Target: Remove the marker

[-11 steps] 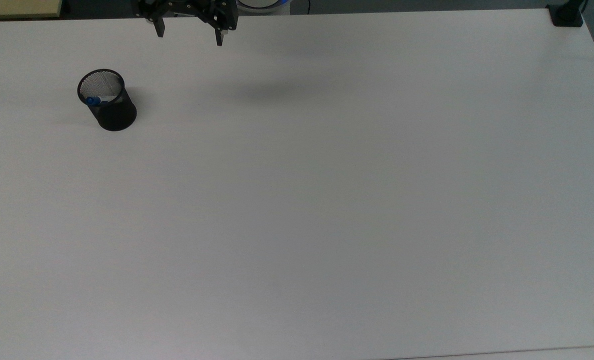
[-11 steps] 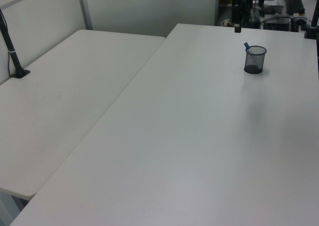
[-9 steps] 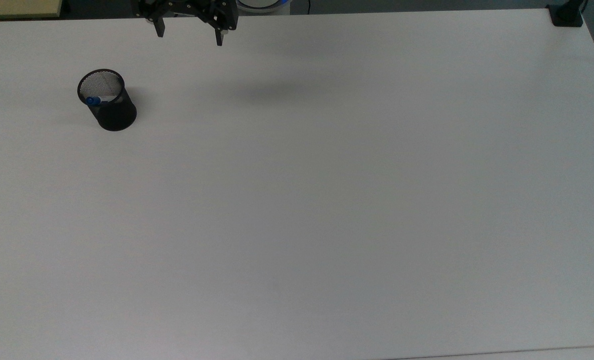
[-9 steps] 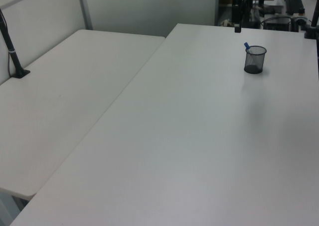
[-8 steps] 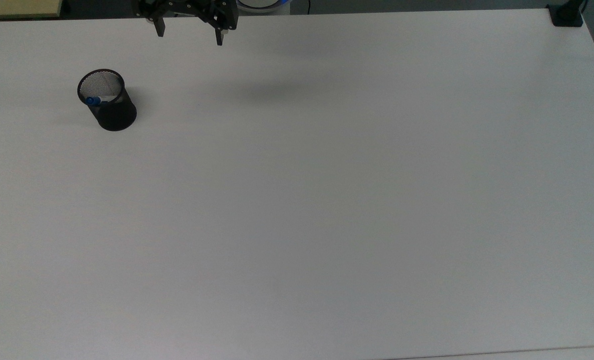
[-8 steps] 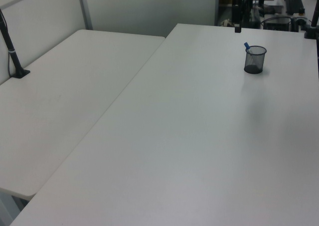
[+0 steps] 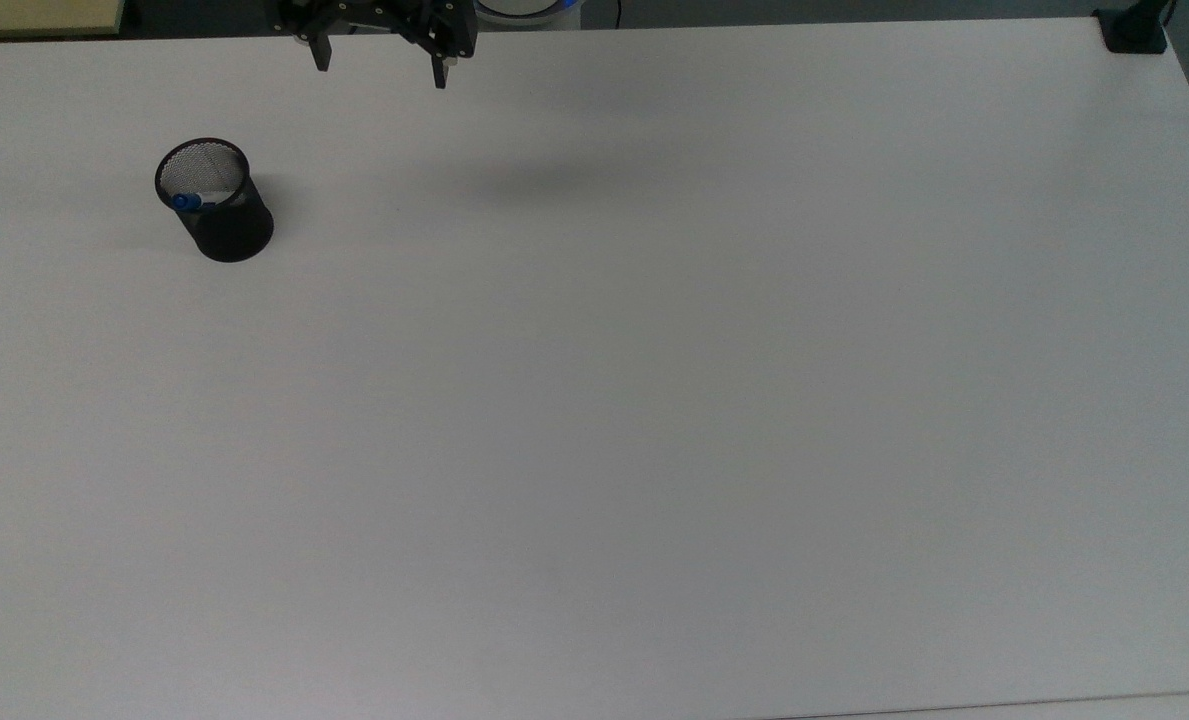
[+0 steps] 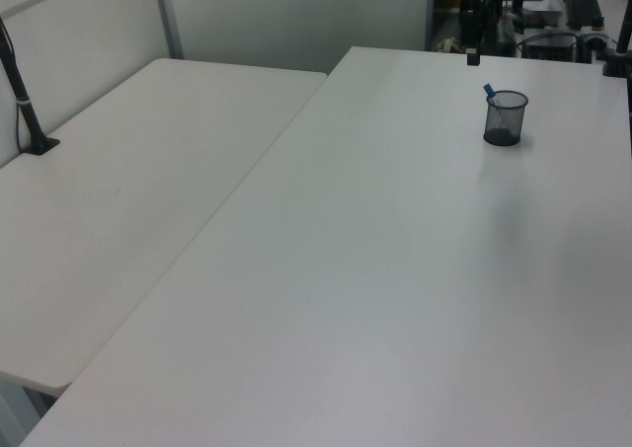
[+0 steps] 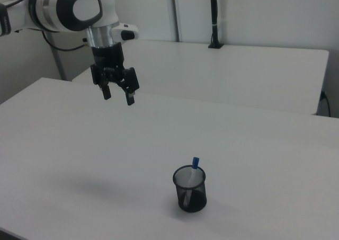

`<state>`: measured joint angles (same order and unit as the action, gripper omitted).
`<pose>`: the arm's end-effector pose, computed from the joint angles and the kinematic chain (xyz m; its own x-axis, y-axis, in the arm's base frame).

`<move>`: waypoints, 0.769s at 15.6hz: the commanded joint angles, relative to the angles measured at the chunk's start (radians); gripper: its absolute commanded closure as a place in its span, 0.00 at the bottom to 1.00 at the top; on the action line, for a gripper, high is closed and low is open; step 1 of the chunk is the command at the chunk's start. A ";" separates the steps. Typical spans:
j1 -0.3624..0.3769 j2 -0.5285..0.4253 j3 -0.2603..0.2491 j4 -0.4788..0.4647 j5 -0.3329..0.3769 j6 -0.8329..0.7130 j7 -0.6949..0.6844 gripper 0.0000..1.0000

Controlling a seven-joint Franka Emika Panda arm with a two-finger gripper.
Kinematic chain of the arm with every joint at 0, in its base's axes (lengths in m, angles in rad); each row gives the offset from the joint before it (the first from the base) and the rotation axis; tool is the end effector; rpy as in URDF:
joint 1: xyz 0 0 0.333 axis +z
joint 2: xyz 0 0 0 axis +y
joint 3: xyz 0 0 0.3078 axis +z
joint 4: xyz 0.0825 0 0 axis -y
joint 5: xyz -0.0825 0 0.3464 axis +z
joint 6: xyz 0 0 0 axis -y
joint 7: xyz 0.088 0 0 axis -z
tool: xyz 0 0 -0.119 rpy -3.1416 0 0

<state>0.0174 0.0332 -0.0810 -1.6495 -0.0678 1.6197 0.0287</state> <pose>0.5249 -0.0406 0.5572 0.9942 -0.0888 -0.0609 -0.0844 -0.9938 0.0718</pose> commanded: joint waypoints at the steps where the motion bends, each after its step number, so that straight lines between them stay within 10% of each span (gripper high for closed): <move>1: 0.003 -0.029 -0.003 -0.006 0.013 -0.052 -0.003 0.00; 12: -0.024 0.003 -0.088 -0.007 0.031 0.058 -0.091 0.00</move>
<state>0.0121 0.0289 -0.1251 -1.6496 -0.0664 1.6278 0.0030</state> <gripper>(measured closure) 0.000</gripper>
